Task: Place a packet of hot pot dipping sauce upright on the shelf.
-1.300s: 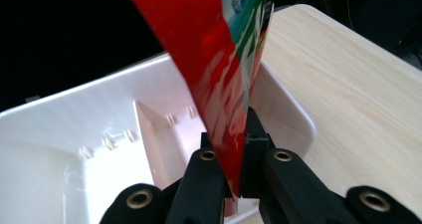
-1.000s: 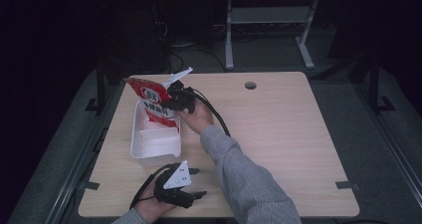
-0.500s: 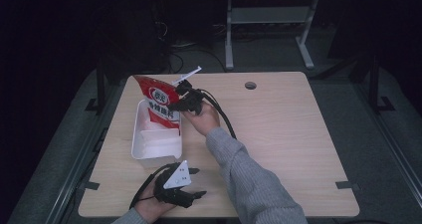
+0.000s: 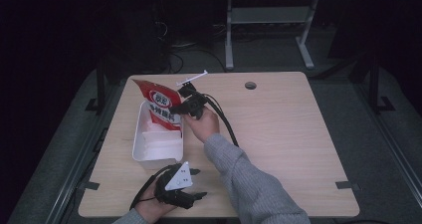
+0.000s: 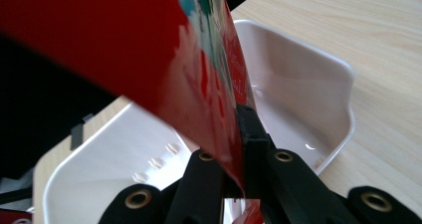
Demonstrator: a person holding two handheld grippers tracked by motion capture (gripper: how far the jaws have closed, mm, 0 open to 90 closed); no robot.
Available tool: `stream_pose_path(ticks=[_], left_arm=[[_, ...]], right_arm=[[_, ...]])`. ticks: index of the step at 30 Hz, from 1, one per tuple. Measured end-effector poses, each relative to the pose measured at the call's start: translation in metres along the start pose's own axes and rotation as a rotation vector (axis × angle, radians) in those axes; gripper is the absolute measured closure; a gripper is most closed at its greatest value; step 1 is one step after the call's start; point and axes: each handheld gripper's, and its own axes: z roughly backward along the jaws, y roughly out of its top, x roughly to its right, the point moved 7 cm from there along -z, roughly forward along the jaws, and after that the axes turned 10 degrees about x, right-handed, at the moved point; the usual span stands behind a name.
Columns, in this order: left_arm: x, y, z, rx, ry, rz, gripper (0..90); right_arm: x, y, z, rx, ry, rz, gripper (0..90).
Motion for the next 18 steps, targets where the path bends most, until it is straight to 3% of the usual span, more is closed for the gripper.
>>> stream_pose_path(ticks=[6,11,14,16,18], left_arm=[[0.000,0.000,0.000,0.000,0.000,-0.003,31.5],[0.000,0.000,0.000,0.000,-0.001,-0.004,31.5],[0.001,0.000,-0.001,-0.001,0.000,-0.008,31.5],[0.001,0.000,-0.001,-0.001,0.000,-0.009,31.5],[0.001,0.000,-0.001,-0.002,0.000,-0.011,31.5]], right_arm=[[0.010,-0.009,-0.001,-0.065,-0.019,0.009,73.2],[0.017,-0.021,-0.003,-0.131,-0.005,-0.026,80.5],[0.015,-0.023,-0.003,-0.133,0.007,-0.040,88.8],[0.011,-0.024,-0.005,-0.141,0.037,-0.089,89.3],[0.008,-0.025,-0.006,-0.143,0.037,-0.090,89.4]])
